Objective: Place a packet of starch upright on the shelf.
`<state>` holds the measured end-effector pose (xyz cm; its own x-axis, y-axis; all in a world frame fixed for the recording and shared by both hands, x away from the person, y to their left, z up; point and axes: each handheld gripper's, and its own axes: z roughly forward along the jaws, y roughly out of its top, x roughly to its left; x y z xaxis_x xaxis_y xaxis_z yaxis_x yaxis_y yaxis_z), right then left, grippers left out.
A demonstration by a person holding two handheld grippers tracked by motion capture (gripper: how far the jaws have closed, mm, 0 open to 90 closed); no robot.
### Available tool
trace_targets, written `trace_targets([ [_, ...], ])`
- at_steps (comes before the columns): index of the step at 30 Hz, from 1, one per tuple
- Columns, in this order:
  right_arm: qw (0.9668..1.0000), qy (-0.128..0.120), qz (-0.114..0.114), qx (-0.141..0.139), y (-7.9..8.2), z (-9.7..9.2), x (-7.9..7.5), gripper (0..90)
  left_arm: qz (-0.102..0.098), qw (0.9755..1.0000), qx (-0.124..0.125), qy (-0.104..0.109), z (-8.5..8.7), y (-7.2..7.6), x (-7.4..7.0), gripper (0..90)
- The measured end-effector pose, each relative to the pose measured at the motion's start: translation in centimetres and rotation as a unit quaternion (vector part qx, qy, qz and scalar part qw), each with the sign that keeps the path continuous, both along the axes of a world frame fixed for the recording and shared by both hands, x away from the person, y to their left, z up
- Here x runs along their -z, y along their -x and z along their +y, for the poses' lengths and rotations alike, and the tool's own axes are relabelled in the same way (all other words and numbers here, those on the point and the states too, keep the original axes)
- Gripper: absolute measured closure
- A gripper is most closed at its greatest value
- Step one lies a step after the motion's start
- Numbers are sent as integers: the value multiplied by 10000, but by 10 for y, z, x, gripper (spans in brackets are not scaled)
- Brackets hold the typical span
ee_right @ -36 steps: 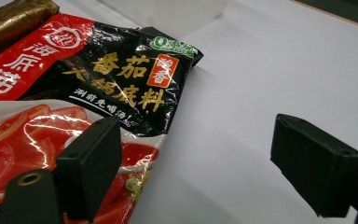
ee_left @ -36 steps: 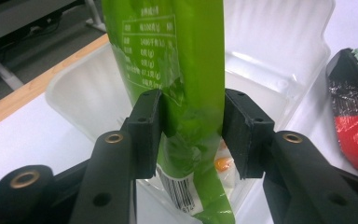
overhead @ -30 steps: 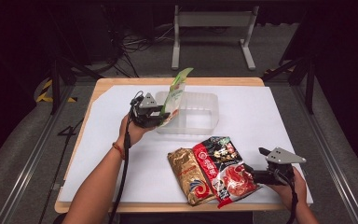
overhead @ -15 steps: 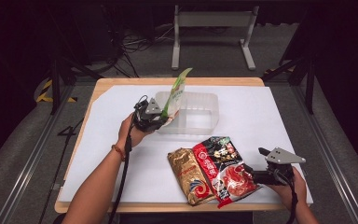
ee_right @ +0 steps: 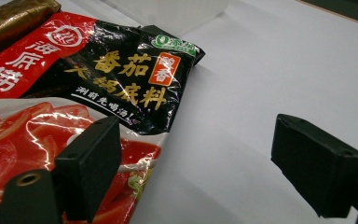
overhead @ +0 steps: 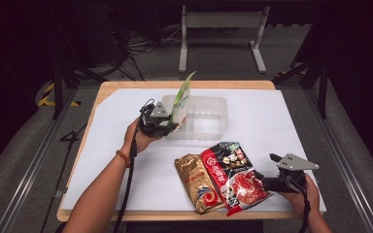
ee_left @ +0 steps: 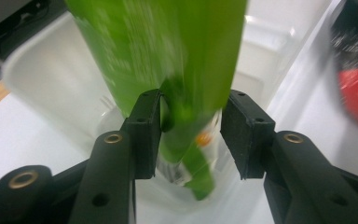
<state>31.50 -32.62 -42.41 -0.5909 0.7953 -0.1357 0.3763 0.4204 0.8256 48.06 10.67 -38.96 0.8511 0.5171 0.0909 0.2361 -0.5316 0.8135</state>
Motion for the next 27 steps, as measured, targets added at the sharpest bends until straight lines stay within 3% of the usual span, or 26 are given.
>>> trace_targets([
  [2, 10000, 8, -11, -7, 0, 0, 0, 167, 91, 9996, 31, 261, 6, 6, -2, 534],
  [4, 10000, 5, -13, -10, 1, 0, 0, 167, 25, 9996, 72, 288, 11, 13, -4, 486],
  [5, 10000, 7, -20, -10, 1, 0, 0, 167, 0, 9996, 88, 283, 12, 19, -5, 419],
  [8, 10000, 7, -27, -16, 1, 1, -1, 167, 54, 9991, 244, 354, 15, 33, -4, 389],
  [9, 10000, 22, -25, -9, 1, 1, -1, 167, 183, 9982, 363, 450, 17, 43, -1, 354],
  [10, 10000, 22, -25, -9, 1, 1, -1, 167, 183, 9982, 363, 450, 17, 43, -1, 338],
  [12, 10000, 33, -25, -14, 1, 1, -1, 167, 549, 9948, 490, 709, 18, 50, 6, 309],
  [15, 10000, 38, -12, -17, 1, 1, 0, 167, 949, 9894, 654, 888, 14, 58, 24, 259],
  [16, 10000, 36, -6, -18, 1, 2, 0, 167, 1152, 9871, 745, 830, 9, 60, 33, 244],
  [18, 10000, 38, -4, -22, 1, 2, 0, 167, 1164, 9874, 776, 735, 6, 61, 37, 226],
  [25, 10000, 31, -32, -18, 3, 1, -1, 167, 1622, 9807, 962, 523, -11, 58, 58, 200],
  [27, 10000, 28, -39, -18, 4, 0, -1, 167, 1639, 9807, 977, 437, -16, 59, 60, 200],
])
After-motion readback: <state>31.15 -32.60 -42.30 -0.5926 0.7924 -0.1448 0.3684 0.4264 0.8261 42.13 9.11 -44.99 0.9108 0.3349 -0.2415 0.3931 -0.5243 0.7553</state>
